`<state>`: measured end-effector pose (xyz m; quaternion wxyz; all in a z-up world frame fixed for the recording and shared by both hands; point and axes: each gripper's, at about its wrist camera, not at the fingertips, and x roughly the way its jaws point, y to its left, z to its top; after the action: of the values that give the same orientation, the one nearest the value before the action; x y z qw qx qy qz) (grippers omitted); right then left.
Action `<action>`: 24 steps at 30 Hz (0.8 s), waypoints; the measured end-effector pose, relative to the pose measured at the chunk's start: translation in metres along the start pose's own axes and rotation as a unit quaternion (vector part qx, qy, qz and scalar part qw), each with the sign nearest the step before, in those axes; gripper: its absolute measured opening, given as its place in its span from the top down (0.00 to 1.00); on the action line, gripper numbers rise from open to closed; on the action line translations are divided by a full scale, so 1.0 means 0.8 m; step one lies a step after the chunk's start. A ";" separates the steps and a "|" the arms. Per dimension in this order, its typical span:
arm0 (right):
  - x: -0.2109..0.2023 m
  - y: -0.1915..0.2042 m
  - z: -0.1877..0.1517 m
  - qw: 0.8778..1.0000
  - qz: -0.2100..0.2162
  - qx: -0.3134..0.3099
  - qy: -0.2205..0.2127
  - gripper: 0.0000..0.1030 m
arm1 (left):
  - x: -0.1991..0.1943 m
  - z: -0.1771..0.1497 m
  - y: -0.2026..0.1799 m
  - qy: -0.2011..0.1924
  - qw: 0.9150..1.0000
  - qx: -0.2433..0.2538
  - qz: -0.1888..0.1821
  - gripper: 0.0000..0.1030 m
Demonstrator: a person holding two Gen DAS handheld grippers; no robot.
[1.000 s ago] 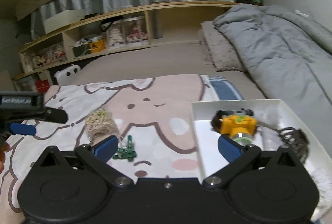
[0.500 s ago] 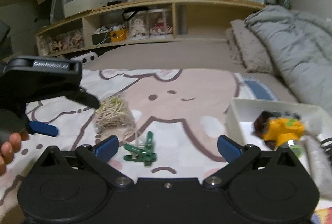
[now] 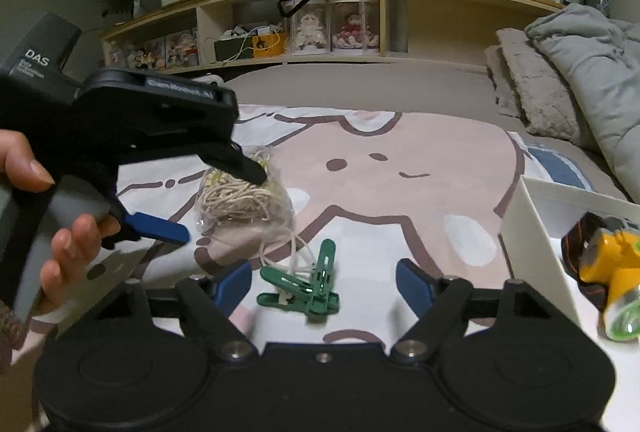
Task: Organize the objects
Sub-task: 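Grasp the clear rubber band bag with the left tool while the right tool grasps the green clothespin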
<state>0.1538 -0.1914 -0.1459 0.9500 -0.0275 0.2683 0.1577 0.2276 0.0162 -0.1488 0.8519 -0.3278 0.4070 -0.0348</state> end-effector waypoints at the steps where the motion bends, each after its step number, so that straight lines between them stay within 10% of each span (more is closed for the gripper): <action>1: 0.002 0.000 -0.001 1.000 0.003 -0.001 0.000 0.25 | 0.002 -0.001 -0.001 -0.002 1.000 0.004 -0.005 0.21; 9: 0.021 0.002 -0.011 1.000 0.017 -0.014 0.018 0.44 | 0.015 -0.012 -0.001 0.001 1.000 0.014 -0.001 0.81; 24: -0.008 0.012 0.000 0.998 0.031 -0.023 0.039 0.70 | -0.012 -0.031 0.020 0.027 0.999 -0.020 0.008 0.86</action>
<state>0.1456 -0.1841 -0.1426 0.9324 -0.0474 0.3024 0.1920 0.1996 0.0190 -0.1631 0.8342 -0.3403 0.4329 -0.0292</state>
